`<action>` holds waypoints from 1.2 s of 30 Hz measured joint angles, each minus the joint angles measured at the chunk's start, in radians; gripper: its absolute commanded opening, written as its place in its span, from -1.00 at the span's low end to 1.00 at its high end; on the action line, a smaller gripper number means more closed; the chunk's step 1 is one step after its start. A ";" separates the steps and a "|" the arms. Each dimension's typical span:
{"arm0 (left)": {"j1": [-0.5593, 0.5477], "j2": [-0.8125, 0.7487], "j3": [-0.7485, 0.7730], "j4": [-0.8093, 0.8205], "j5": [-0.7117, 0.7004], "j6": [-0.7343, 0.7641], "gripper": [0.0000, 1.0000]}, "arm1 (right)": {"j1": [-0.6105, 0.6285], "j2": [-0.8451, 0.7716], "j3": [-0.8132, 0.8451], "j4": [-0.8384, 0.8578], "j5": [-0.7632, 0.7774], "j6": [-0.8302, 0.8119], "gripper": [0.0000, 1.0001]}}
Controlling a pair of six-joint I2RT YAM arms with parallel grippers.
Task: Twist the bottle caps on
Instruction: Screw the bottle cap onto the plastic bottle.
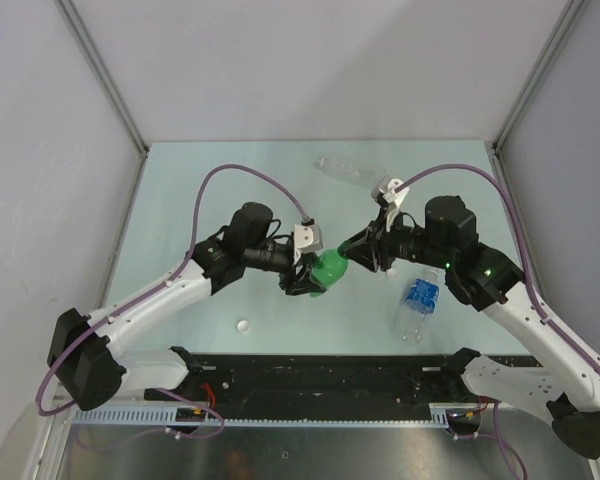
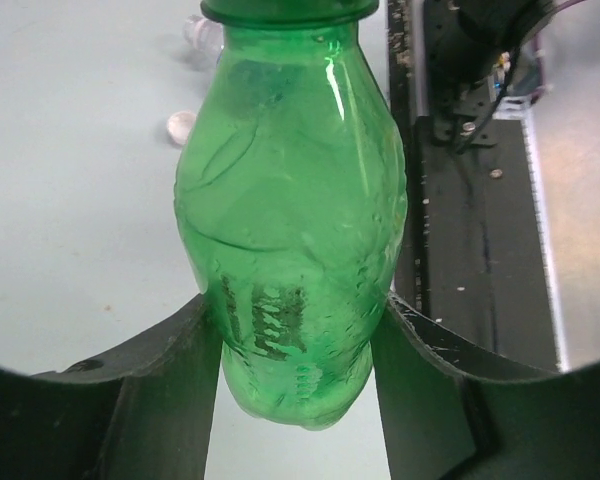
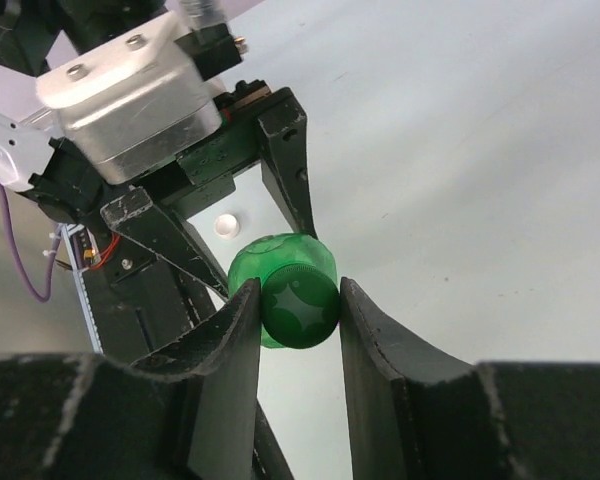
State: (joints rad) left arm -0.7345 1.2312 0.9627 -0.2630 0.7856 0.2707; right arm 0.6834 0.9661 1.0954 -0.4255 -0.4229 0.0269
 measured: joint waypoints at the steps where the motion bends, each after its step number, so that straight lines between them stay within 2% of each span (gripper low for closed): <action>1: -0.003 -0.007 -0.007 0.004 -0.020 0.013 -1.00 | 0.000 0.004 0.000 -0.003 0.000 0.008 -0.68; 10: -0.050 -0.014 -0.011 0.047 -0.234 0.027 -1.00 | 0.005 0.019 0.000 0.013 0.134 0.150 -0.66; 19: -0.072 0.032 -0.035 0.206 -0.440 -0.001 -1.00 | 0.024 0.071 -0.001 0.085 0.369 0.298 -0.63; 28: -0.076 0.074 -0.068 0.326 -0.501 -0.013 -1.00 | 0.024 0.098 -0.007 0.119 0.462 0.368 -0.48; 36: -0.078 0.078 -0.101 0.404 -0.502 -0.027 -1.00 | 0.024 0.086 -0.013 0.129 0.473 0.373 -0.29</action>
State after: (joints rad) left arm -0.8127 1.3094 0.8616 0.1406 0.2836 0.2440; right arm 0.7078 1.0519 1.0821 -0.2962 0.0502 0.3996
